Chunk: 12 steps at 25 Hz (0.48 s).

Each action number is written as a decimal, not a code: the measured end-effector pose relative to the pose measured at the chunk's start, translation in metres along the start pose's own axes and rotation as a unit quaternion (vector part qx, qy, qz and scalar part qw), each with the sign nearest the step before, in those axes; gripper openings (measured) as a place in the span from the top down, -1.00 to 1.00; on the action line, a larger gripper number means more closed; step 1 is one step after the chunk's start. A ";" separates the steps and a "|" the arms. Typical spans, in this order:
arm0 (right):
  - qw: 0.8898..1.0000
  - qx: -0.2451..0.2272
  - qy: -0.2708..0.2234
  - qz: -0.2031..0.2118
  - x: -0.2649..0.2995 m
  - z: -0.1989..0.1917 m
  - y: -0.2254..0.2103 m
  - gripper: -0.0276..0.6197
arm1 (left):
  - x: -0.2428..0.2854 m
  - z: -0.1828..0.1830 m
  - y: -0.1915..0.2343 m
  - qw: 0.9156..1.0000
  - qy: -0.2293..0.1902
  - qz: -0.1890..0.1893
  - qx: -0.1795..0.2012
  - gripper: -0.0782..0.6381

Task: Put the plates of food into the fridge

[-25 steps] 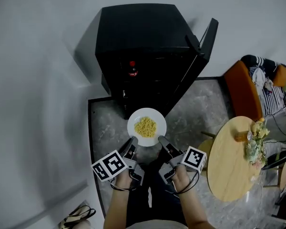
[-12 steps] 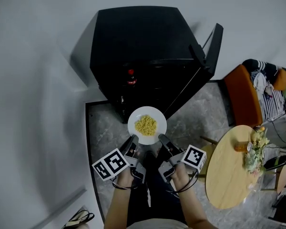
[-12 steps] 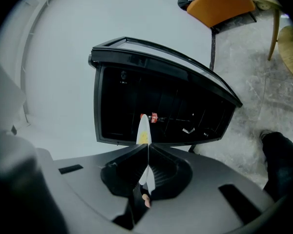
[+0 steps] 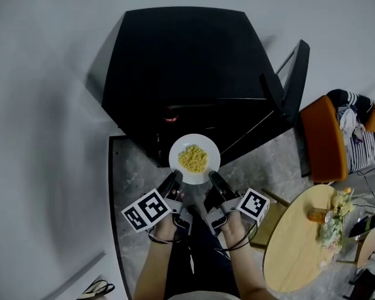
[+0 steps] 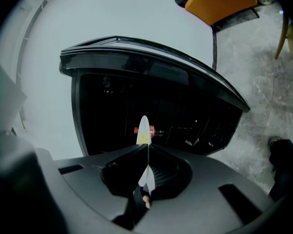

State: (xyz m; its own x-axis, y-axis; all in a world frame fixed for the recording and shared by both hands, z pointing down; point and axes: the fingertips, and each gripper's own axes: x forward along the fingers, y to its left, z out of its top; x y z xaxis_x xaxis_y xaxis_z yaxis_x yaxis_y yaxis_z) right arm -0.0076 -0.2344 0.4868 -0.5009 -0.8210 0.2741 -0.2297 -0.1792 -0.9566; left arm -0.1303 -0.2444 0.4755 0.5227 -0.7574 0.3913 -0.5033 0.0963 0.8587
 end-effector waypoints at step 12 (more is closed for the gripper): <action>0.999 0.009 -0.042 0.014 0.067 0.047 -0.062 0.86 | 0.097 0.008 0.047 1.000 -0.006 -0.012 0.011 0.68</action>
State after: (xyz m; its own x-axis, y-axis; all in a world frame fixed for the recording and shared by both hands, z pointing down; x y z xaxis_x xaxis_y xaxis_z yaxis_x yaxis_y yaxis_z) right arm 0.0124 -0.3040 0.5599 -0.4355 -0.8677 0.2396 -0.2018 -0.1653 -0.9654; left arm -0.1089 -0.3189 0.5508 0.5265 -0.7669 0.3668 -0.5057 0.0643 0.8603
